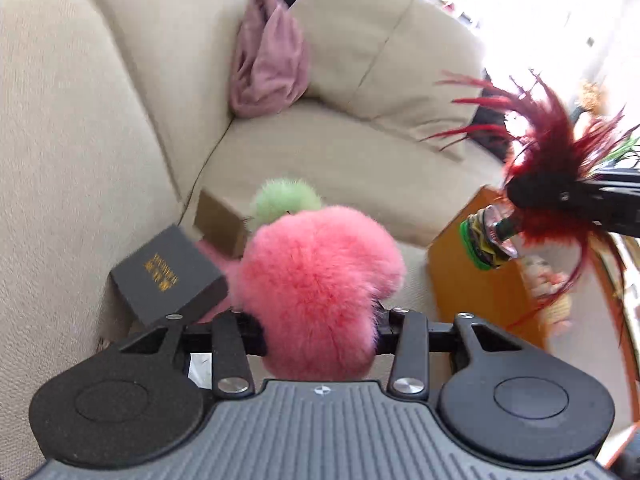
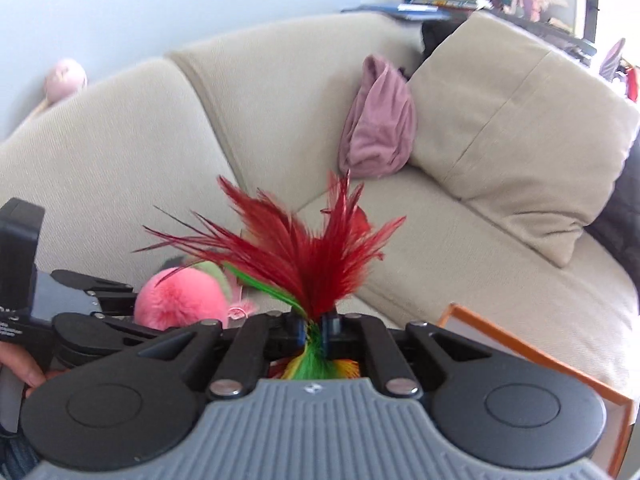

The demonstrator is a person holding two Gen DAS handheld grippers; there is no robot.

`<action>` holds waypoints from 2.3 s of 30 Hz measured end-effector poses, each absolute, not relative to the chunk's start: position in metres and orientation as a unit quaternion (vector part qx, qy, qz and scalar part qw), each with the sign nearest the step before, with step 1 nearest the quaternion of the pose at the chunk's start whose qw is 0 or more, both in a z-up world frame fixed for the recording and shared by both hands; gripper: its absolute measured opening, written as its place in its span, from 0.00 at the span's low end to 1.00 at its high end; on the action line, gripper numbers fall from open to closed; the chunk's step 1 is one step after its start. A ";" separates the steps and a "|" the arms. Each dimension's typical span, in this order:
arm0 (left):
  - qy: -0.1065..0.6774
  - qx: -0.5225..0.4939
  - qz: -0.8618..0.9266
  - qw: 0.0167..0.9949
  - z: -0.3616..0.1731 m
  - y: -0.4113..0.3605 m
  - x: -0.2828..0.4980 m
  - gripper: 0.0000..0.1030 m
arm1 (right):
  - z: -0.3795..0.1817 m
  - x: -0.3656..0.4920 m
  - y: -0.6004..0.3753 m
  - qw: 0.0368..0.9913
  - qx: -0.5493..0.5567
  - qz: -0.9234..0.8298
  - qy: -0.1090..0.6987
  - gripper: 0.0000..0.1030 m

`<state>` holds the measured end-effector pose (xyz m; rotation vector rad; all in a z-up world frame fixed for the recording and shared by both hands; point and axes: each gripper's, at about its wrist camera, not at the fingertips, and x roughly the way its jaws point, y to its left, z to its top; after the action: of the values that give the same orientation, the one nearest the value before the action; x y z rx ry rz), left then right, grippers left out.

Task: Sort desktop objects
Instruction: 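Grasp and lift the pink pompom with the left tool while the right tool lifts the feather toy, then carry the pompom and feather toy over the orange-rimmed box and lower them, then open the left tool releasing the pompom while the right tool releases the feather toy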

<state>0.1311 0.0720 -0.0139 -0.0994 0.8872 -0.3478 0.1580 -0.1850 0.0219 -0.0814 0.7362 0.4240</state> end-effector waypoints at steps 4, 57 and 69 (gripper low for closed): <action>0.394 -0.029 -0.204 0.896 0.025 0.039 0.119 0.46 | 0.040 0.137 -0.210 0.924 -0.038 0.169 0.341 0.07; 0.403 0.298 -0.255 0.827 -0.032 -0.174 0.127 0.32 | -0.012 0.109 -0.358 0.920 0.074 0.076 0.377 0.07; 0.390 0.187 -0.249 0.867 0.008 -0.124 0.118 0.28 | -0.013 0.110 -0.328 0.904 0.067 0.143 0.398 0.07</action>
<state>0.1178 -0.1240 0.0077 0.3907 0.8163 -0.5221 0.1104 -0.3280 -0.0134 0.1392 0.8229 0.2952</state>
